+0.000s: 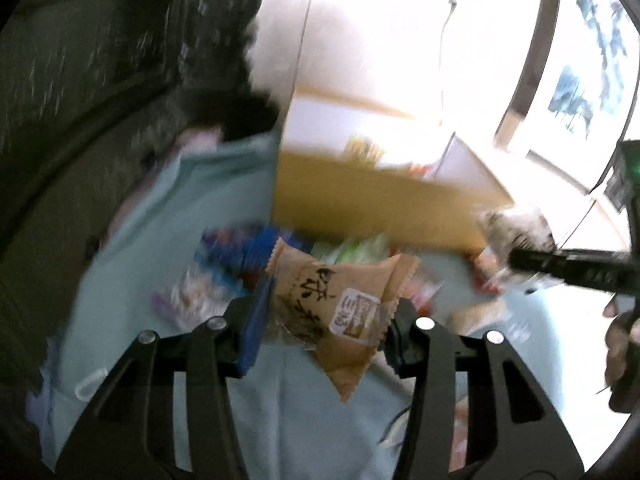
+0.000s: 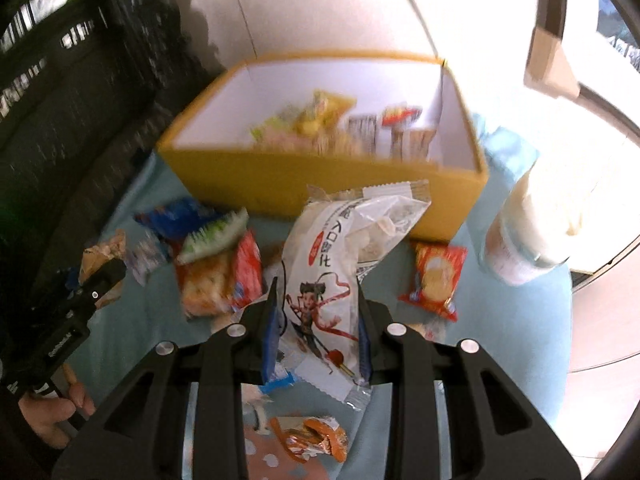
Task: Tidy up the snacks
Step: 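Carry both bags over the yellow box and open both tools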
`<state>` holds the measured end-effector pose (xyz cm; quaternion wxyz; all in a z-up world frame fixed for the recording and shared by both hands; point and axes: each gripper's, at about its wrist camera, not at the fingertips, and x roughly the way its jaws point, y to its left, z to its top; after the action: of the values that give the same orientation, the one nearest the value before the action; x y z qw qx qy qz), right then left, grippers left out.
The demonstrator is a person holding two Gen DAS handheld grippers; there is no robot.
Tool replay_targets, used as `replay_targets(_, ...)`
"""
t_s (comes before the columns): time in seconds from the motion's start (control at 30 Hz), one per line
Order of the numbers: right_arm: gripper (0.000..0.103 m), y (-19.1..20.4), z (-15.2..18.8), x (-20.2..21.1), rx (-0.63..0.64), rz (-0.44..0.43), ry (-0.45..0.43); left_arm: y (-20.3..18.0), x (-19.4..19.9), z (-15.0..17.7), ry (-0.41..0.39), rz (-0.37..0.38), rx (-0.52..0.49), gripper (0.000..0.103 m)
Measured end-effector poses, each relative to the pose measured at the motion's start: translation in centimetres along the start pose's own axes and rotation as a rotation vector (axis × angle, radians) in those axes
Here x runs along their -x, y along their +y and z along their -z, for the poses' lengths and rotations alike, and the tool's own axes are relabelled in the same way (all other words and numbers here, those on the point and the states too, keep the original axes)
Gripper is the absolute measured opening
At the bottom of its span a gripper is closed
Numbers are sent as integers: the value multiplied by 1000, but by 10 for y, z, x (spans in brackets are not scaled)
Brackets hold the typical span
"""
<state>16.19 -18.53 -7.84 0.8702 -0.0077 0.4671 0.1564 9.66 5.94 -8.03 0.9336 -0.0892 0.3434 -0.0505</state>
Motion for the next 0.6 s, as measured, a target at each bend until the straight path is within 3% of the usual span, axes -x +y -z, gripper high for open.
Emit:
replay_targets(0.3,32,-2,-55,100,10,-39,-208,-62,50,-96,-142,90,-68,49)
replay_targets(0.6,32,-3,-102,142,42,-1,-309,-88,47,-167,-161,116,-84,49)
